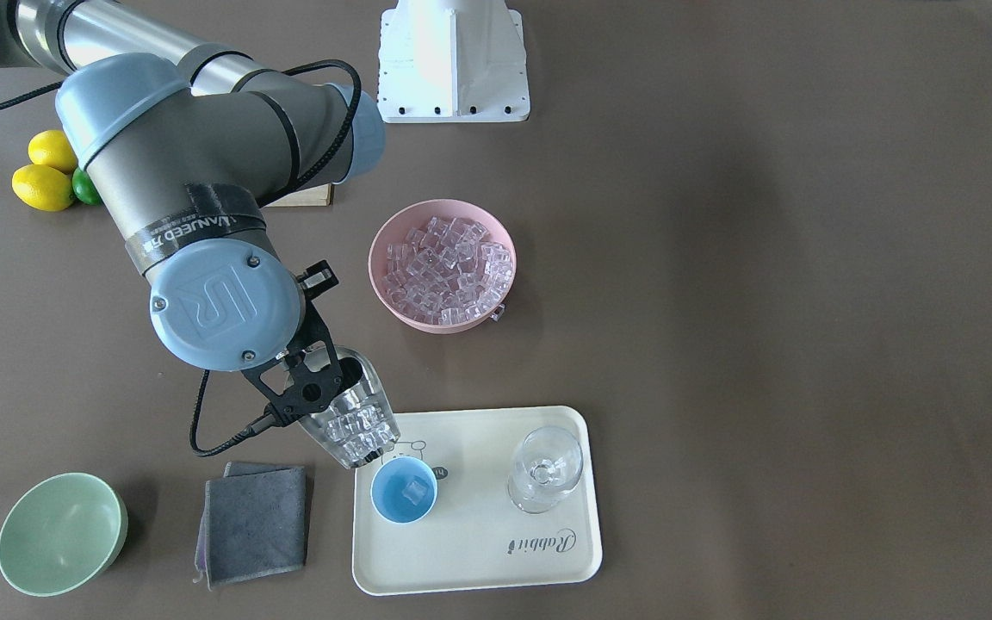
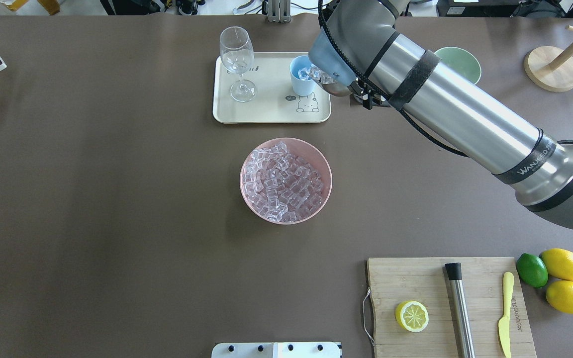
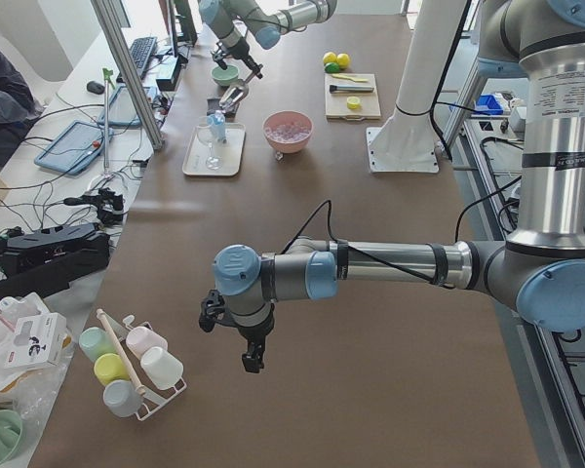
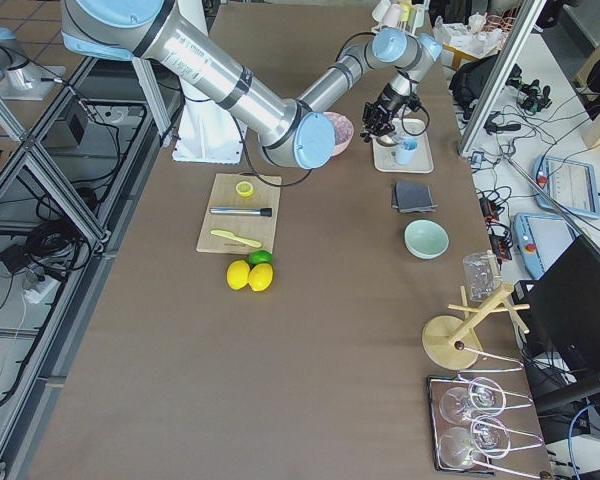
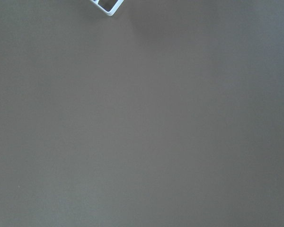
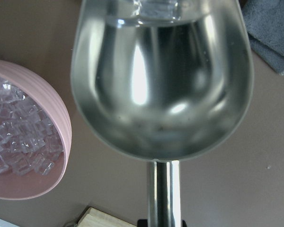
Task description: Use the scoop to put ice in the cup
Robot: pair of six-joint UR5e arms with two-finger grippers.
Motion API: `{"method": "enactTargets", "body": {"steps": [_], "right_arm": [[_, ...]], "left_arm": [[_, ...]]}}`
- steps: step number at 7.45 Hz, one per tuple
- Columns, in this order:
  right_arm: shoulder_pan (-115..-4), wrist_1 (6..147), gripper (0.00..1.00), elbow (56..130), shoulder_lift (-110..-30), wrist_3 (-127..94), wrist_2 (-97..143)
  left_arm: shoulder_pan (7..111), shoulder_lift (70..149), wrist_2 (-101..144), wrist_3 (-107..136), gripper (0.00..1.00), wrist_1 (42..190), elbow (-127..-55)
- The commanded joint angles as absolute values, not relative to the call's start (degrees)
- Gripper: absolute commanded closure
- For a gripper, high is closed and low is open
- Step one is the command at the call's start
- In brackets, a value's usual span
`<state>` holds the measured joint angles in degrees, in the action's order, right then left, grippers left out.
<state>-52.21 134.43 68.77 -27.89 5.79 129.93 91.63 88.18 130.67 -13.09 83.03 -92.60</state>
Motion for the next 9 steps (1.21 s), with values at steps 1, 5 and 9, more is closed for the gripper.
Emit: {"method": "enactTargets", "body": {"steps": [1, 5, 9], "right_arm": [[-52.38, 134.56, 1.0, 64.44, -25.24, 7.64, 128.85], [-52.47, 136.32, 1.0, 62.13, -22.94, 10.2, 127.71], [-56.49, 136.84, 1.0, 78.33, -33.79, 9.32, 127.0]], "left_arm": [[93.87, 87.54, 132.19, -12.75, 0.01, 82.97, -91.14], [93.61, 87.01, 132.19, -12.39, 0.01, 82.97, -91.14], [93.6, 87.1, 134.91, -1.19, 0.01, 83.14, -92.02]]}}
